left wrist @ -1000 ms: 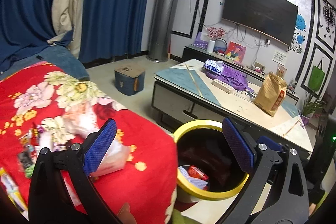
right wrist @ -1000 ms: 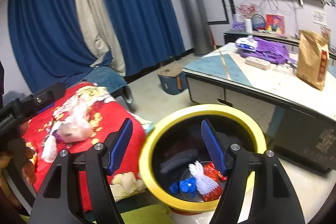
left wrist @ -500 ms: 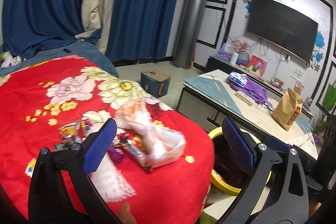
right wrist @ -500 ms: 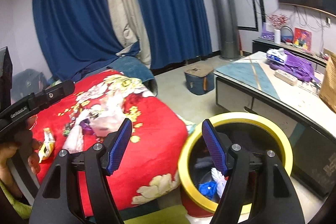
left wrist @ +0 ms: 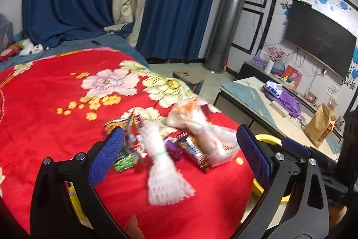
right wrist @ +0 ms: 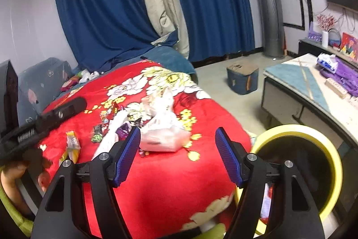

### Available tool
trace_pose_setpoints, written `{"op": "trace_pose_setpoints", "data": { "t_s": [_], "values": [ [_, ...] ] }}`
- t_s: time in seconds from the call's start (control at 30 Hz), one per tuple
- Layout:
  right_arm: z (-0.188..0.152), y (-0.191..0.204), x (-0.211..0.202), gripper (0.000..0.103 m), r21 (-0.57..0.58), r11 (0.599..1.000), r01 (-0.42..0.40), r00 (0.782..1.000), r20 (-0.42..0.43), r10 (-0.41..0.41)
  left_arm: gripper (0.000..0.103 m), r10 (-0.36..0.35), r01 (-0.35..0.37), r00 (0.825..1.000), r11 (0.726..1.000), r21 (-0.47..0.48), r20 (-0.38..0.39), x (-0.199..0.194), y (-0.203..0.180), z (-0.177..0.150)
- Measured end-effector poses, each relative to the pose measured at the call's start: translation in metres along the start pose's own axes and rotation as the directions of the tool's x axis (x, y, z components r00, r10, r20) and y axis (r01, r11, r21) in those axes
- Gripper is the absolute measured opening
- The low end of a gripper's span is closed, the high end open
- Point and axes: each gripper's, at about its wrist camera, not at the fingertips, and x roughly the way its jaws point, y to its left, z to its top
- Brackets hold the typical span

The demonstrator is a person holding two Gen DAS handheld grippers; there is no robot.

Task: Collect trash
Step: 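Move both tools back over the remaining trash on the bed, then grasp another white foam net with the left tool while the right tool grasps a clear plastic bag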

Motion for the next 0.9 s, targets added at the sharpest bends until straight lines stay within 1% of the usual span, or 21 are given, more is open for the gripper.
{"op": "trace_pose_setpoints", "data": {
  "t_s": [0.13,0.27,0.33,0.4,0.43,0.5,0.57,0.6,0.63,0.7,0.73,0.8,0.83,0.9],
  "values": [
    [0.004,0.007,0.023,0.067,-0.005,1.000,-0.010,0.999,-0.042,0.010,0.092,0.015,-0.015,0.999,1.000,-0.013,-0.048,0.004,0.011,-0.005],
    [0.007,0.012,0.041,0.067,-0.027,1.000,-0.016,0.998,-0.063,0.014,0.092,0.010,-0.011,0.992,1.000,-0.013,-0.129,0.017,0.016,-0.012],
    [0.008,0.009,0.051,0.064,0.003,1.000,-0.031,0.996,-0.088,0.031,0.089,-0.012,0.007,0.988,0.999,-0.031,-0.157,0.022,0.017,-0.018],
    [0.008,0.005,0.062,0.055,0.026,0.999,-0.038,0.992,-0.119,0.041,0.079,-0.029,0.022,0.982,0.999,-0.042,-0.186,0.027,0.016,-0.025],
    [0.008,0.004,0.065,0.054,0.028,0.999,-0.038,0.991,-0.127,0.041,0.077,-0.039,0.031,0.977,0.999,-0.041,-0.207,0.031,0.015,-0.029],
    [0.006,0.002,0.074,0.048,0.039,0.998,-0.048,0.987,-0.149,0.053,0.070,-0.047,0.038,0.971,0.998,-0.042,-0.236,0.037,0.013,-0.035],
    [0.003,0.001,0.079,0.043,0.044,0.998,-0.046,0.986,-0.161,0.053,0.067,-0.057,0.045,0.962,0.998,-0.050,-0.266,0.043,0.012,-0.042],
    [0.002,0.000,0.080,0.036,0.046,0.998,-0.046,0.985,-0.162,0.053,0.062,-0.062,0.049,0.957,0.997,-0.052,-0.282,0.045,0.011,-0.045],
    [0.001,-0.001,0.082,0.032,0.051,0.998,-0.046,0.985,-0.164,0.054,0.060,-0.063,0.050,0.954,0.997,-0.051,-0.292,0.047,0.009,-0.048],
    [-0.003,-0.005,0.084,0.020,0.069,0.996,-0.049,0.984,-0.169,0.060,0.052,-0.052,0.041,0.949,0.998,-0.040,-0.311,0.051,0.008,-0.052],
    [-0.003,-0.006,0.084,0.019,0.075,0.996,-0.051,0.984,-0.169,0.063,0.050,-0.048,0.037,0.947,0.999,-0.039,-0.318,0.053,0.008,-0.054],
    [-0.005,-0.008,0.083,0.016,0.079,0.996,-0.044,0.986,-0.158,0.056,0.043,-0.036,0.027,0.943,0.999,-0.032,-0.331,0.057,0.008,-0.058],
    [-0.007,-0.008,0.081,0.015,0.078,0.996,-0.036,0.988,-0.150,0.048,0.041,-0.032,0.024,0.942,0.999,-0.028,-0.335,0.058,0.009,-0.059],
    [-0.009,-0.009,0.078,0.012,0.081,0.996,-0.031,0.990,-0.137,0.042,0.029,-0.028,0.021,0.942,1.000,-0.023,-0.335,0.058,0.009,-0.060]
  ]
}}
